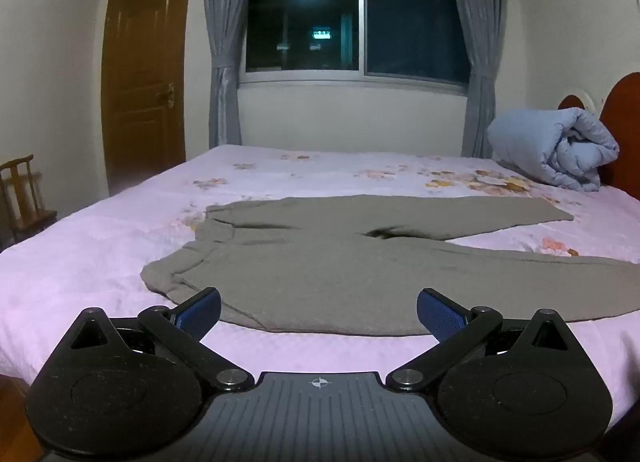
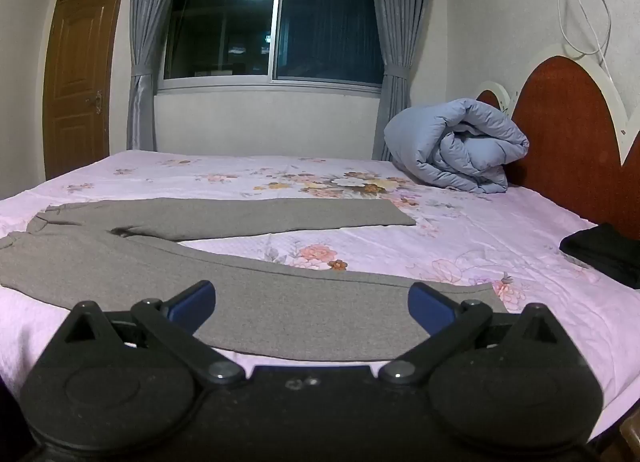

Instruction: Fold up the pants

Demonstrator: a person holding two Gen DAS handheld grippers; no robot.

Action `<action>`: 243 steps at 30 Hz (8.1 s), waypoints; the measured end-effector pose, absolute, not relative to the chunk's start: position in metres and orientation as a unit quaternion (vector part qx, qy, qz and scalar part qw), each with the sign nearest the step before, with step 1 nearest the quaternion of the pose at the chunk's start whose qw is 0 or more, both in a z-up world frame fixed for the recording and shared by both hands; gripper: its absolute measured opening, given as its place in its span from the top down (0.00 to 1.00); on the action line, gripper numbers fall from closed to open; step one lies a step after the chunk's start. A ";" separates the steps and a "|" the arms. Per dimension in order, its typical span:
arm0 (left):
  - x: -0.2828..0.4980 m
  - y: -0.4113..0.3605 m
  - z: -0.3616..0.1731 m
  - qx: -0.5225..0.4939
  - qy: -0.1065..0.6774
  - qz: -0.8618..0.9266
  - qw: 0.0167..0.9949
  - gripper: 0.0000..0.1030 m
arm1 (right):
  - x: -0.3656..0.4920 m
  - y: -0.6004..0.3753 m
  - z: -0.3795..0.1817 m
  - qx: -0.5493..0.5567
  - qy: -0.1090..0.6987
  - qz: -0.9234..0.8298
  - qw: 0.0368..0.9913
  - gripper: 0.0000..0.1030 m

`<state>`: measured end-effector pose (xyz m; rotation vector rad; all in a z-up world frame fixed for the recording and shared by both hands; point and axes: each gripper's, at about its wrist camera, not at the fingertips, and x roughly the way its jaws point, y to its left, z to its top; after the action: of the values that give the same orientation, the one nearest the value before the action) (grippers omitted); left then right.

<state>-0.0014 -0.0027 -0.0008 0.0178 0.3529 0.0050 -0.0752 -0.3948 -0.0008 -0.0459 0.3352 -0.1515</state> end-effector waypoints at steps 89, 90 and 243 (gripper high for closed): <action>0.011 0.023 -0.003 -0.002 0.194 0.034 0.980 0.00 | -0.059 -0.394 0.017 -0.027 0.132 -0.061 0.989 0.06; 0.010 0.023 -0.004 -0.004 0.193 0.035 0.981 0.00 | -0.061 -0.395 0.014 -0.024 0.133 -0.063 0.989 0.06; 0.468 0.248 -0.106 -0.288 0.426 -0.117 0.850 0.18 | 0.338 -0.332 -0.033 -0.204 0.302 0.217 0.906 0.79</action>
<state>0.4680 0.2475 -0.1058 -0.6059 0.8983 -0.2455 0.3379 -0.3320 -0.0333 -0.4217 0.6245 0.4474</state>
